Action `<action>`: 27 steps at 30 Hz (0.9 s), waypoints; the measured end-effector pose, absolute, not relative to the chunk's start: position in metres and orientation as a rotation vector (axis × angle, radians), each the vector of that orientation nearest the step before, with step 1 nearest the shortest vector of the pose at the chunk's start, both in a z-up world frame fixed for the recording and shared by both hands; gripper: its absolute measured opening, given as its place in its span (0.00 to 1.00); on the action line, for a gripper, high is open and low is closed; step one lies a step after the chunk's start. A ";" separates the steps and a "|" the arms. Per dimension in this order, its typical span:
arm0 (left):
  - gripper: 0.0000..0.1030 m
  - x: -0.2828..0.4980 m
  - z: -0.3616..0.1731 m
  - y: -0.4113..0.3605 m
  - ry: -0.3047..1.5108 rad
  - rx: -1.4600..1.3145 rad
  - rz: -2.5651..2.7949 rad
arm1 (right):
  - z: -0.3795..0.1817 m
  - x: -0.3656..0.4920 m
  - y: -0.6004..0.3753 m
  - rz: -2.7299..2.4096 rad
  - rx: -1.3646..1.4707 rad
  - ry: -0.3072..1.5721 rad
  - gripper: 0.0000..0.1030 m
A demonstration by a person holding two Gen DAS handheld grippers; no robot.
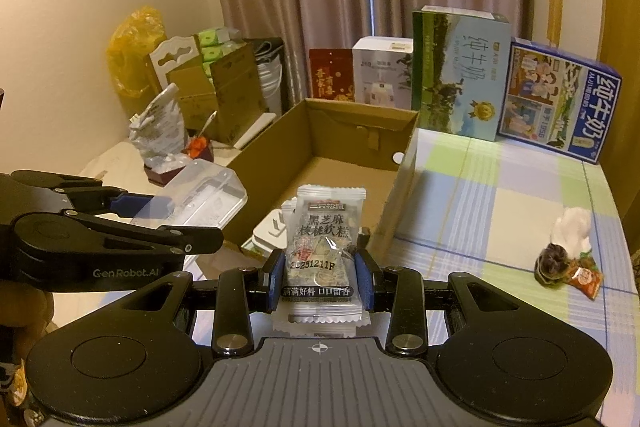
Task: Organize objects
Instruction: 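Lift and carry the container and snack packet toward the cardboard box, then lower the container and snack packet into the cardboard box and open both tools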
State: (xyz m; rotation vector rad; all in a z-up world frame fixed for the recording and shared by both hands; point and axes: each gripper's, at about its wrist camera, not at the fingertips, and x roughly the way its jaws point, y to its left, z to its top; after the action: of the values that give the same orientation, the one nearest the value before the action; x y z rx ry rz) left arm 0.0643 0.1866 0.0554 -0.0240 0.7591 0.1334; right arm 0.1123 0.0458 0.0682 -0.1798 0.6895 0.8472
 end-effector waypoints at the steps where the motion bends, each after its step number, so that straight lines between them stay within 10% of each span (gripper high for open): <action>1: 0.50 0.067 0.055 0.188 0.761 -0.021 0.134 | 0.068 0.114 0.048 0.849 -0.180 0.691 0.33; 27: 0.50 0.141 0.023 0.236 0.821 0.001 0.135 | 0.039 0.188 0.099 0.824 -0.139 0.740 0.33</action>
State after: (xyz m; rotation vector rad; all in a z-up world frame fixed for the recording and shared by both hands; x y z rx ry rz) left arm 0.1409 0.2359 0.0227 0.0008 0.8211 0.1350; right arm 0.1876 0.0988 0.0394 -0.1393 0.7402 0.8244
